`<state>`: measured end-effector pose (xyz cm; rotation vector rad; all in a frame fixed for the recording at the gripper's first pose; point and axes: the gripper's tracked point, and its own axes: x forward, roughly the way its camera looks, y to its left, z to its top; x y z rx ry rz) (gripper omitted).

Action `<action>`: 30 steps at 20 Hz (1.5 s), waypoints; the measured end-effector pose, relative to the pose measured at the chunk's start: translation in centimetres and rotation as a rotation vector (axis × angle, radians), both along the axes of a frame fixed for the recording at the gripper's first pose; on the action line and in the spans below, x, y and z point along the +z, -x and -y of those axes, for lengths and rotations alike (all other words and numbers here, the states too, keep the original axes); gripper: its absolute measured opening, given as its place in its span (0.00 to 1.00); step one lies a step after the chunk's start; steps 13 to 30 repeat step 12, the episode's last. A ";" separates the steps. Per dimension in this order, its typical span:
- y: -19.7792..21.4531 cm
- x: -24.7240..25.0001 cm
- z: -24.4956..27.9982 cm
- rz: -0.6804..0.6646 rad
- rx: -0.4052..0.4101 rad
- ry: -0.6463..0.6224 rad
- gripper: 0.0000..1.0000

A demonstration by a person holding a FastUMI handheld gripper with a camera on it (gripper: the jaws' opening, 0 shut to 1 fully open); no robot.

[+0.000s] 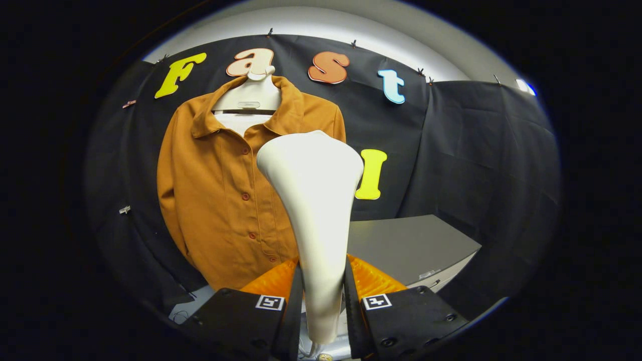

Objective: Iron the clothes twice with a garment steamer, once on the left side and once on the right side.

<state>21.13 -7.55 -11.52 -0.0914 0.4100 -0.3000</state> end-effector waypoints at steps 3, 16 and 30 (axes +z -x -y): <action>-0.2 0.0 0.0 0.003 0.009 -0.001 0.42; -1.2 0.0 0.1 0.008 0.018 0.000 0.42; -1.2 0.0 0.1 0.008 0.018 0.000 0.42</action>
